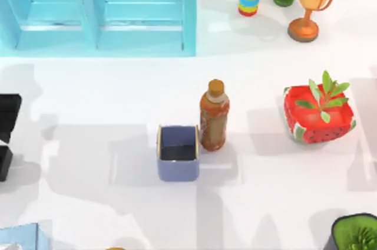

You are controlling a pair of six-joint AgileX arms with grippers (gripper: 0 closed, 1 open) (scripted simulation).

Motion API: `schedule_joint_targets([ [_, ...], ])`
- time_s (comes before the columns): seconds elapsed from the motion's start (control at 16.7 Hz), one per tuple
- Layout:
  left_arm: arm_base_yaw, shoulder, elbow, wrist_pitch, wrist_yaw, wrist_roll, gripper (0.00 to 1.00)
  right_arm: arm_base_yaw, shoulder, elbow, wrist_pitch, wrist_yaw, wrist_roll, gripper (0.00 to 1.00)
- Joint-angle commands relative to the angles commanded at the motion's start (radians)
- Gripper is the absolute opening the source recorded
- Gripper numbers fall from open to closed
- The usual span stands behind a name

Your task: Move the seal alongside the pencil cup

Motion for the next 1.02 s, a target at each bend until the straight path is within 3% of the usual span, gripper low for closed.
schedule_joint_targets([
  [0.18,0.002,0.028,-0.079,0.097,0.0,0.002,1.0,0.0,0.0,0.0,0.0,0.0,0.0,1.0],
  [0.48,0.003,0.034,-0.09,0.109,0.0,0.003,1.0,0.0,0.0,0.0,0.0,0.0,0.0,1.0],
  [1.02,0.003,0.034,-0.09,0.109,0.0,0.003,0.32,0.0,0.0,0.0,0.0,0.0,0.0,1.0],
])
